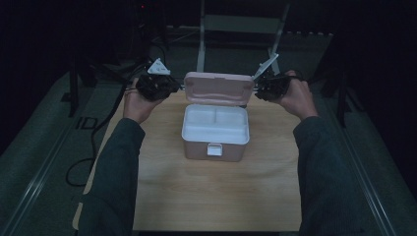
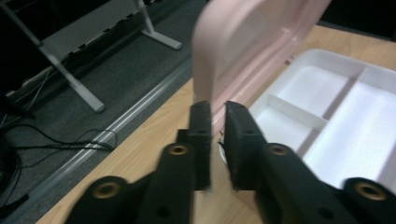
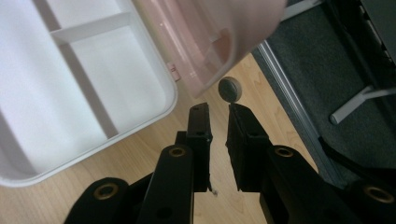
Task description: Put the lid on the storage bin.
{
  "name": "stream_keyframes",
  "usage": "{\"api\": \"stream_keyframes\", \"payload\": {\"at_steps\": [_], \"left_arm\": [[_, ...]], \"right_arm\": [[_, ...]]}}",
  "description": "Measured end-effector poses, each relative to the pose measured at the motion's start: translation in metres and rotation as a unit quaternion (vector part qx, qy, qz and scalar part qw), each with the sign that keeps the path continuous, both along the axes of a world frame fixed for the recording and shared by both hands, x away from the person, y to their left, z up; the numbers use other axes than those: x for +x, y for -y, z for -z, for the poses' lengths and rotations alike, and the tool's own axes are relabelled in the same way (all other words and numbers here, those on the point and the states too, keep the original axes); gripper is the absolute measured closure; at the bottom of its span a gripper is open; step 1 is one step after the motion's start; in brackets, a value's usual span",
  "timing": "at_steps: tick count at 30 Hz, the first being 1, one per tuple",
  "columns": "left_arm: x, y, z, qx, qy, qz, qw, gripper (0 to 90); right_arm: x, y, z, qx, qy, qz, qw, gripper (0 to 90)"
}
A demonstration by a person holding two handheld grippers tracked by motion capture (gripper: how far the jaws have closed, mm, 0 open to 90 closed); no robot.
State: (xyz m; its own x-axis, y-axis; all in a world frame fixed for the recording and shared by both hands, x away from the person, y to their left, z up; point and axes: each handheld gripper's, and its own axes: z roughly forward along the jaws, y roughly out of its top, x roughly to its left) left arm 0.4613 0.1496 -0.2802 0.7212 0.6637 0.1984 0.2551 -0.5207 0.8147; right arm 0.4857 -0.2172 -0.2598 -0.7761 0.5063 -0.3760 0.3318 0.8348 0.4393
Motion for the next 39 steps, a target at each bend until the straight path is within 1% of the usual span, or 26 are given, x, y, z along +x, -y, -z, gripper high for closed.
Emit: {"api": "stream_keyframes", "payload": {"at_steps": [1,2,4,5,6,7,8,10,12,15,17,20,21,22,24,27,31,33,35,38,39], "left_arm": [[0.001,0.0,-0.001,0.0,0.002,-0.006,1.0,88.4],[0.002,0.0,-0.002,-0.008,-0.001,-0.009,0.9999,89.2],[0.004,0.0,-0.004,-0.02,0.0,-0.022,0.9995,89.4],[0.005,0.001,-0.005,-0.021,0.0,-0.026,0.9994,89.5],[0.006,0.003,-0.007,-0.019,0.001,-0.034,0.9992,89.5],[0.007,0.005,-0.008,-0.019,0.002,-0.038,0.9991,89.4],[0.008,0.006,-0.009,-0.023,0.004,-0.041,0.9989,89.4],[0.01,0.01,-0.012,-0.028,0.009,-0.051,0.9983,89.3],[0.013,0.012,-0.014,-0.033,0.008,-0.06,0.9977,89.3],[0.017,0.015,-0.014,-0.036,0.003,-0.067,0.9971,88.9],[0.018,0.017,-0.015,-0.042,0.003,-0.062,0.9972,88.2],[0.017,0.022,-0.015,-0.04,0.001,-0.05,0.9979,87.5],[0.017,0.023,-0.014,-0.04,0.004,-0.051,0.9979,87.7],[0.016,0.023,-0.014,-0.043,0.003,-0.052,0.9977,87.9],[0.014,0.022,-0.014,-0.052,0.004,-0.047,0.9975,87.9],[0.009,0.02,-0.012,-0.056,0.005,-0.042,0.9975,87.8],[0.001,0.017,-0.006,-0.066,0.011,-0.036,0.9971,87.4],[-0.004,0.015,-0.003,-0.077,0.012,-0.032,0.9965,86.4],[-0.008,0.013,0.001,-0.082,0.013,-0.026,0.9962,85.9],[-0.014,0.011,0.007,-0.072,0.01,-0.022,0.9971,85.7],[-0.015,0.01,0.009,-0.074,0.008,-0.02,0.997,85.6]], "right_arm": [[0.001,0.0,0.0,0.0,0.003,0.005,1.0,81.7],[0.001,0.001,-0.001,0.001,0.007,0.011,0.9999,83.0],[0.003,0.001,-0.002,0.007,0.017,0.025,0.9995,87.4],[0.003,0.001,-0.003,0.011,0.021,0.031,0.9992,89.7],[0.004,0.0,-0.003,0.014,0.021,0.038,0.999,90.0],[0.005,-0.001,-0.002,0.011,0.028,0.044,0.9986,90.0],[0.006,-0.002,-0.002,0.011,0.031,0.049,0.9983,90.0],[0.007,-0.004,-0.003,0.018,0.039,0.06,0.9973,90.0],[0.008,-0.005,-0.004,0.029,0.045,0.068,0.9962,90.0],[0.009,-0.006,-0.006,0.05,0.052,0.072,0.9948,90.0],[0.009,-0.007,-0.007,0.06,0.058,0.077,0.9935,90.0],[0.01,-0.009,-0.007,0.071,0.058,0.077,0.9929,90.0],[0.01,-0.009,-0.007,0.073,0.06,0.078,0.9925,90.0],[0.01,-0.009,-0.006,0.077,0.059,0.075,0.9925,90.0],[0.009,-0.01,-0.006,0.079,0.06,0.072,0.9925,90.0],[0.007,-0.01,-0.004,0.085,0.057,0.069,0.9923,90.0],[0.002,-0.009,-0.001,0.086,0.055,0.056,0.9931,90.0],[-0.001,-0.007,0.0,0.09,0.051,0.05,0.9934,90.0],[-0.004,-0.006,0.002,0.094,0.047,0.044,0.9934,90.0],[-0.008,-0.004,0.008,0.093,0.042,0.034,0.9942,90.0],[-0.009,-0.004,0.009,0.092,0.042,0.031,0.9944,90.0]]}}
